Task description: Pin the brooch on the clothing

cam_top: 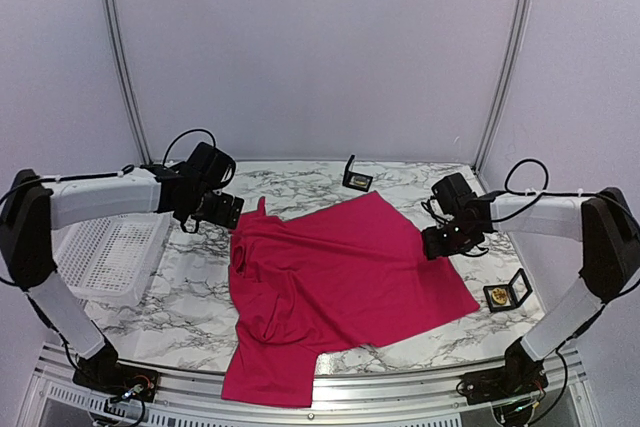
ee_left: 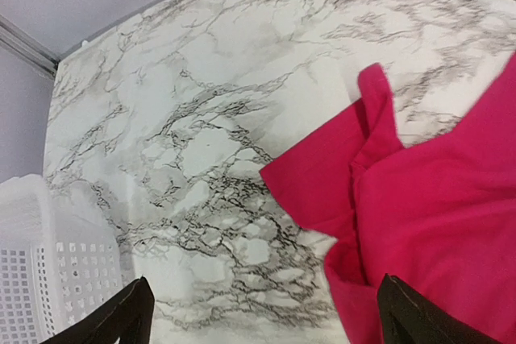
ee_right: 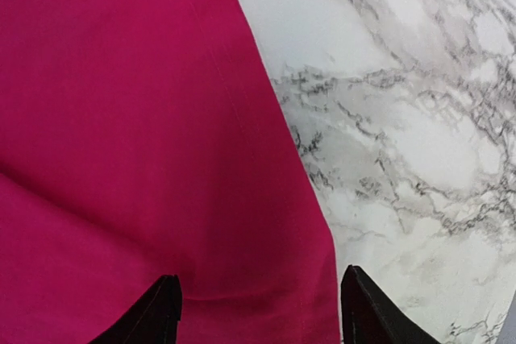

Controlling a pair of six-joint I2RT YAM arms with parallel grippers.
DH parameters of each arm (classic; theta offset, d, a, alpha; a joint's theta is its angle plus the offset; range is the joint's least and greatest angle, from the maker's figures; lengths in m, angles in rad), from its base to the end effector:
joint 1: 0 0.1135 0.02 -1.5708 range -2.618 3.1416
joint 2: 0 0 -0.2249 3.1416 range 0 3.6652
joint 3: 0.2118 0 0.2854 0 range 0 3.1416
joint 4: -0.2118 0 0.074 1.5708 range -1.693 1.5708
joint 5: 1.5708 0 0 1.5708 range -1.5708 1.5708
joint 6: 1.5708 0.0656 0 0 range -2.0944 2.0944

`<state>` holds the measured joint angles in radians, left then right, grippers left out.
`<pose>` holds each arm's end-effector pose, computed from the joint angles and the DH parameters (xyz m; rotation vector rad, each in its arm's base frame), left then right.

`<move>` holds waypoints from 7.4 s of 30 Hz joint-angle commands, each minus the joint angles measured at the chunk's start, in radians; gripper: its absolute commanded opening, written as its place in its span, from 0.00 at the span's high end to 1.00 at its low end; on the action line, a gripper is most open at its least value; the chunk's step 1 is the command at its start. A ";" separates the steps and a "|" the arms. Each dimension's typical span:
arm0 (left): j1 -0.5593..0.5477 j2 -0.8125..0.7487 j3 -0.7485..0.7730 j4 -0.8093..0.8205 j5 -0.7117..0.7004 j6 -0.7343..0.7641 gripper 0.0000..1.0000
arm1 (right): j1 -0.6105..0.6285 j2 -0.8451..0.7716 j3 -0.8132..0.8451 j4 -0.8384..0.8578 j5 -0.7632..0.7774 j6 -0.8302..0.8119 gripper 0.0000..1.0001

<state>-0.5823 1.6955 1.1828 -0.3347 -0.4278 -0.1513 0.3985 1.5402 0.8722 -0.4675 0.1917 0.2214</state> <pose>0.3566 -0.2022 0.1519 0.3097 2.3057 0.1555 0.3069 0.1156 0.0871 -0.1795 2.6640 -0.0644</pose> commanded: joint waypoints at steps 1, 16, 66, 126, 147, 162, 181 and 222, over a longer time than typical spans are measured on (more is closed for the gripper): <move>-0.113 -0.174 -0.078 -0.044 0.045 -0.019 0.01 | -0.005 -0.012 0.160 -0.030 -0.032 -0.082 0.36; -0.181 -0.043 -0.118 0.047 0.288 -0.144 0.50 | -0.007 0.665 0.774 0.195 -0.380 -0.109 1.00; -0.175 -0.160 -0.285 0.061 0.371 -0.101 0.46 | 0.054 0.203 0.312 0.112 -0.226 -0.024 0.86; -0.374 -0.813 -0.452 -0.207 -0.239 -0.663 0.42 | 0.883 0.438 0.295 0.501 -0.521 -0.310 0.98; -0.207 -0.481 -0.297 -0.167 -0.108 -0.344 0.35 | 0.906 -0.013 0.173 0.068 -0.545 -0.352 1.00; 0.066 0.459 0.621 -0.146 0.145 0.068 0.54 | -0.099 0.106 0.331 0.142 -0.138 -0.105 1.00; 0.062 0.989 1.103 -0.200 -0.102 0.551 0.57 | -0.248 0.587 0.586 0.107 -0.065 -0.101 1.00; 0.105 0.358 0.270 -0.005 0.127 0.016 0.50 | -0.270 0.748 0.909 0.085 -0.304 -0.149 1.00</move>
<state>-0.4652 1.9659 1.5486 -0.2520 -0.4023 0.0059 0.1448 2.1990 1.7306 -0.3801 -0.0753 0.0490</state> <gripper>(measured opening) 0.515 0.001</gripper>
